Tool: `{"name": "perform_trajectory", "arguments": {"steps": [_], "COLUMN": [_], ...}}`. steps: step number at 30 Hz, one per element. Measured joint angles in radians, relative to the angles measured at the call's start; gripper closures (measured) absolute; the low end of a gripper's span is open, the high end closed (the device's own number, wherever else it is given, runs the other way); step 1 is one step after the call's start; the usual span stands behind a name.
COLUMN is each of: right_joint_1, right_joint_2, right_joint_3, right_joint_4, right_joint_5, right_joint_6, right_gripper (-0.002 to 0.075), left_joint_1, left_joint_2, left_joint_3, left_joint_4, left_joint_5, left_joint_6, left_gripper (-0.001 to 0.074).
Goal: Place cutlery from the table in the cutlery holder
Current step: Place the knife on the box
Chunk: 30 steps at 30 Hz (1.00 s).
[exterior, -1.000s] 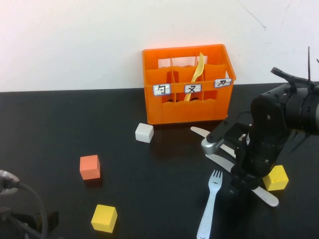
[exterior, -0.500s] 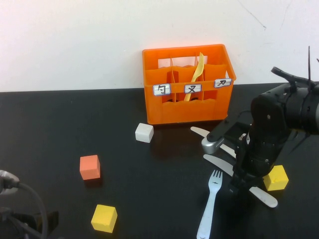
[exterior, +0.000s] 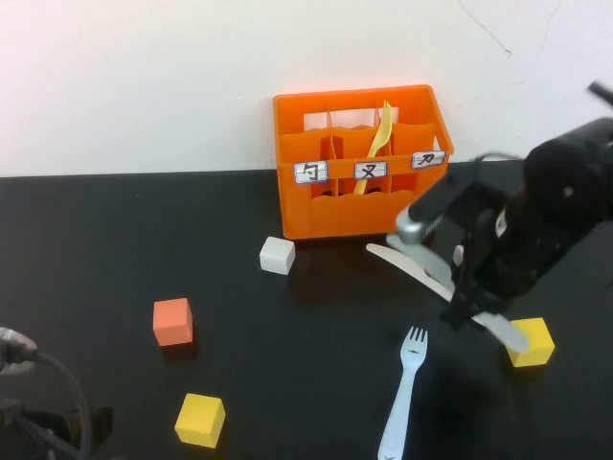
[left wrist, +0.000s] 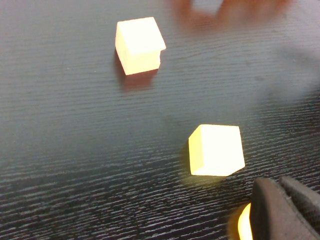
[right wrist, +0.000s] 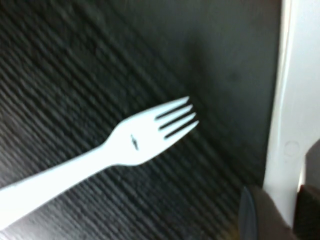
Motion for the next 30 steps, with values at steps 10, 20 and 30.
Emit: {"name": "perform_trajectory", "arguments": {"steps": [10, 20, 30], "right_joint_1": [0.0, -0.002, -0.065], "right_joint_2": [-0.146, -0.14, -0.023], "right_joint_3": [0.004, 0.004, 0.005], "right_joint_4": [0.0, 0.0, 0.146], "right_joint_5": [-0.227, -0.674, -0.956], "right_joint_6": [0.004, 0.004, 0.004], "right_gripper": [0.0598, 0.0598, 0.0599], "left_joint_1": [0.0, 0.0, 0.0], "left_joint_2": [0.0, 0.0, 0.0], "left_joint_3": [0.0, 0.0, 0.0], "left_joint_4": [0.0, 0.0, 0.0], "left_joint_5": [0.0, 0.037, 0.027], "left_joint_6": [0.0, 0.0, 0.0], "left_gripper": [0.0736, 0.0736, 0.0736]}}
